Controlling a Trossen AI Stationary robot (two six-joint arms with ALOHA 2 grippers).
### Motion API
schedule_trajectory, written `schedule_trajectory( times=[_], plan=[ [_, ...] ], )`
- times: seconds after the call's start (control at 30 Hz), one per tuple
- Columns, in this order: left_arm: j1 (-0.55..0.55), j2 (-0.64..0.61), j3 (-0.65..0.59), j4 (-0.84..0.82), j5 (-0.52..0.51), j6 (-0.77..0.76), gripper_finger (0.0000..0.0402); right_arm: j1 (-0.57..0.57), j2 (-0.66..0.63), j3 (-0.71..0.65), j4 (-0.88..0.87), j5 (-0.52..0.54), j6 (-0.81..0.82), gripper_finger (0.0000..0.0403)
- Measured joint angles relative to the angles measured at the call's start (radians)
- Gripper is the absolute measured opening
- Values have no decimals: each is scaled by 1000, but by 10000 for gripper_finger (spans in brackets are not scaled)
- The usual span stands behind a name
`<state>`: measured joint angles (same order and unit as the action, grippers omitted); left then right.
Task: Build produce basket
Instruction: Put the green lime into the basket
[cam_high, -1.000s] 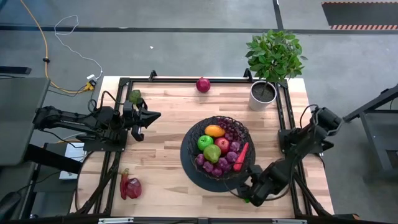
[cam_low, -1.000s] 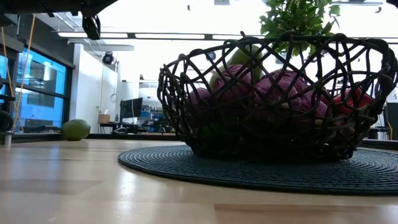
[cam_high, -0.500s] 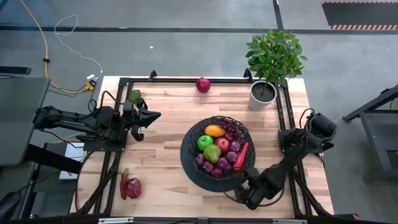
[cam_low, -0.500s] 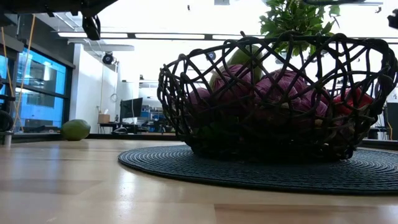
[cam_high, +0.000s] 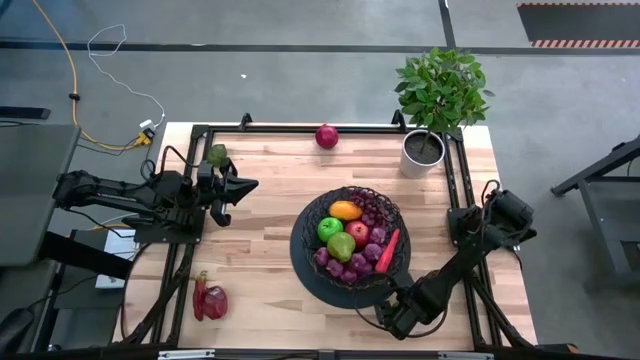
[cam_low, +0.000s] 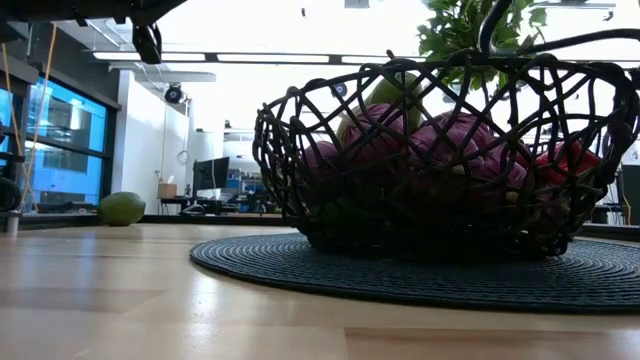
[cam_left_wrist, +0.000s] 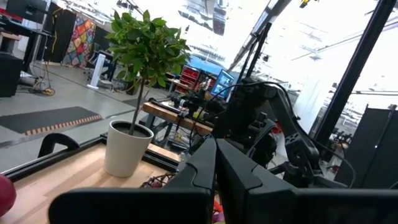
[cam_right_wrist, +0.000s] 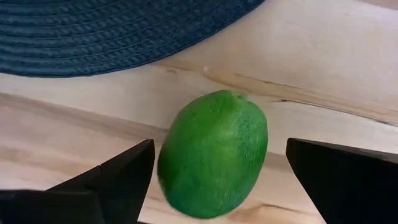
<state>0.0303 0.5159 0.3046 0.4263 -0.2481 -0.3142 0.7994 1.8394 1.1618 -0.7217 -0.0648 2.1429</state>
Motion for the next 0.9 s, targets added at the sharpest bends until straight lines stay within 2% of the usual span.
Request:
schedule_trajectory(
  times=[0.33,0.67,0.9],
  plan=[
    [0,0,0,0,1,-23,0,0,31,0,0,-15,-1,338],
    [0,0,0,-1,1,-27,0,0,31,0,-29,-15,-11,254],
    [0,0,0,-1,0,-33,0,1,30,0,-29,-28,-110,206]
  ],
)
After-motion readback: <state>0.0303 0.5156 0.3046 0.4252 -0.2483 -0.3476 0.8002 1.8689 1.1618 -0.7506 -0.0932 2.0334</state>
